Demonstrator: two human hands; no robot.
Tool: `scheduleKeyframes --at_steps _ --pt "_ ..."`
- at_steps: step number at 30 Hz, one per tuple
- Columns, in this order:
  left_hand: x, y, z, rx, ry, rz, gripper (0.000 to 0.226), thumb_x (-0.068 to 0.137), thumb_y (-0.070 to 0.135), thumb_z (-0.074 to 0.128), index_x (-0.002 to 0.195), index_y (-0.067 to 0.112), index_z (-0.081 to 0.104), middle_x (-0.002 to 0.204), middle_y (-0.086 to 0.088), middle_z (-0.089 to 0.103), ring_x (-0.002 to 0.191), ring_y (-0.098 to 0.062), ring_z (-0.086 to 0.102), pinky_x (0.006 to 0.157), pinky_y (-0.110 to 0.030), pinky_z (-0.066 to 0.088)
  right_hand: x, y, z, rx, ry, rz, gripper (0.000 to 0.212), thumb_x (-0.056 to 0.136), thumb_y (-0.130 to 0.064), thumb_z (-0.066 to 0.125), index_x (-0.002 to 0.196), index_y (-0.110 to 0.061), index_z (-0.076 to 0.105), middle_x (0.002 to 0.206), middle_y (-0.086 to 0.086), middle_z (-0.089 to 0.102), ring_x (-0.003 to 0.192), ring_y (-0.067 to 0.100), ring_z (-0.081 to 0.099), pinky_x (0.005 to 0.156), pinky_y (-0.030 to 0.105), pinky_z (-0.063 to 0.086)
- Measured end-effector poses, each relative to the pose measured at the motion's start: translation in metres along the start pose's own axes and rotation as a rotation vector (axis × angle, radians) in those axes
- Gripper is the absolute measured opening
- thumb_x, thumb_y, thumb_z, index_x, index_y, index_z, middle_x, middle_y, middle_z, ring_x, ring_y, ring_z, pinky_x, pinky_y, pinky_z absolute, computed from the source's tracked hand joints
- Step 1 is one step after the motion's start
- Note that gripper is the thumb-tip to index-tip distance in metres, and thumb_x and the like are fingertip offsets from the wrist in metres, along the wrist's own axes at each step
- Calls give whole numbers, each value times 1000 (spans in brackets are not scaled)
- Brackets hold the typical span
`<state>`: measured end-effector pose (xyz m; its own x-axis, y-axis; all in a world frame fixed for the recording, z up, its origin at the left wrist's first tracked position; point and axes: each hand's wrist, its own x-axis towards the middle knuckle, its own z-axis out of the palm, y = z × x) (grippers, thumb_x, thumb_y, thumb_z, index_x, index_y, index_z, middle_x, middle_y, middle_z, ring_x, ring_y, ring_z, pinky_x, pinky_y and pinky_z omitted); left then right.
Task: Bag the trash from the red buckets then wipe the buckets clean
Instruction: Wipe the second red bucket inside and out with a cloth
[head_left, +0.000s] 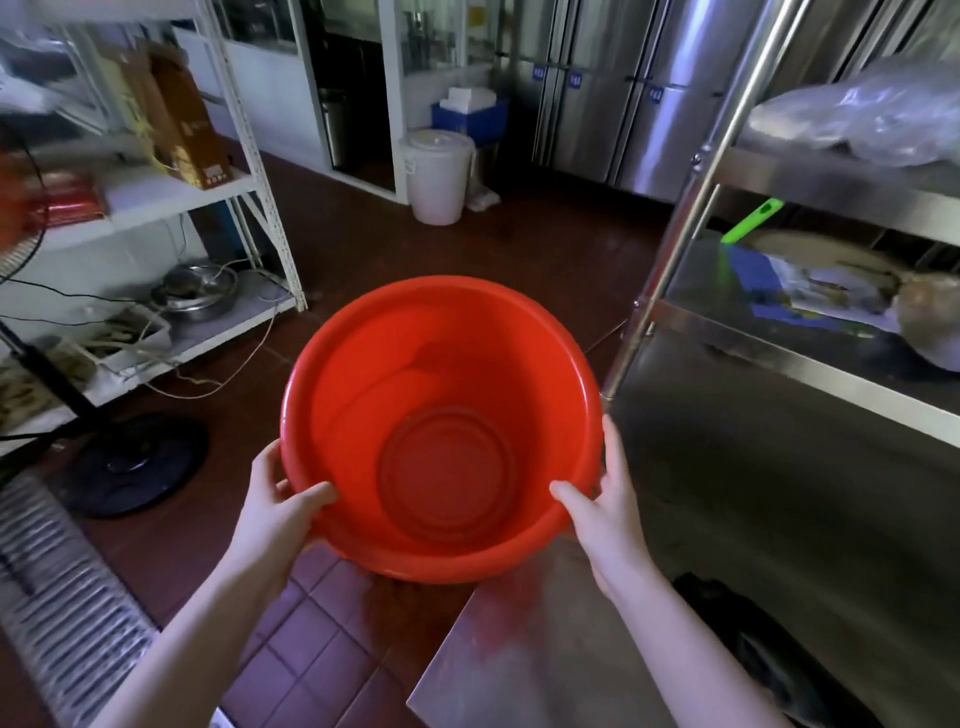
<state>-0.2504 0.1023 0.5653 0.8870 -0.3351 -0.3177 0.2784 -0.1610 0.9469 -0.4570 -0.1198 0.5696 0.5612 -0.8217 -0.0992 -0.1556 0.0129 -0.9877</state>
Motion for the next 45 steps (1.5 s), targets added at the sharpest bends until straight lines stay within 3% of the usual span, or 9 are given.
scheduleKeyframes --at_steps 5,11,14,20,23,31,34,38,45 --pt "15 -19 10 58 52 -39 70 79 -6 65 135 32 46 103 -13 65 70 -22 64 50 -32 54 27 33 4 13 -47 108 88 85 1 65 149 -44 25 146 -5 46 124 13 54 106 44 46" --pt "41 -38 24 101 64 -45 71 78 -6 66 133 36 50 100 -12 67 67 -23 63 62 -39 58 50 60 14 -94 15 188 88 85 -6 67 149 -46 22 151 -8 40 132 18 47 108 49 42" --pt "62 -39 24 98 51 -50 69 79 -8 64 128 38 53 95 -8 67 60 -16 61 53 -31 54 63 65 23 -185 31 226 90 82 -12 74 150 -42 22 151 -6 41 133 21 46 109 48 42" --pt "126 -49 7 101 -15 -100 64 80 -7 63 121 41 56 94 -14 66 61 -20 60 55 -33 55 88 68 64 -286 70 272 90 84 -25 74 151 -44 16 150 -6 41 133 22 46 107 46 44" --pt "170 -55 -2 95 -48 -136 68 80 -7 63 132 36 52 90 -9 66 52 -11 62 44 -23 51 101 70 95 -296 124 316 90 85 -23 72 150 -46 15 152 -8 39 134 20 45 107 45 44" --pt "284 -52 -18 116 -227 -221 70 79 -6 60 131 41 51 102 -8 66 62 -18 63 44 -27 50 132 77 188 -161 322 552 105 80 -4 72 151 -47 7 148 -2 42 127 25 50 100 51 49" --pt "316 -54 -15 117 -269 -276 71 80 -2 63 132 43 49 101 1 67 66 -12 67 45 -24 50 145 84 208 -185 403 585 101 80 -1 71 153 -40 12 148 -2 43 129 23 49 106 44 45" --pt "349 -70 4 118 -292 -322 70 80 -1 64 131 45 49 79 15 71 60 0 68 46 -20 51 164 104 218 -237 508 591 95 79 -6 75 152 -35 23 149 -3 42 132 21 47 110 40 40" --pt "395 -129 48 90 -329 -440 77 78 -3 67 133 47 46 104 2 72 79 -9 73 53 -28 56 202 174 219 -215 716 673 83 77 0 71 145 -36 39 134 0 58 114 22 61 103 41 48"
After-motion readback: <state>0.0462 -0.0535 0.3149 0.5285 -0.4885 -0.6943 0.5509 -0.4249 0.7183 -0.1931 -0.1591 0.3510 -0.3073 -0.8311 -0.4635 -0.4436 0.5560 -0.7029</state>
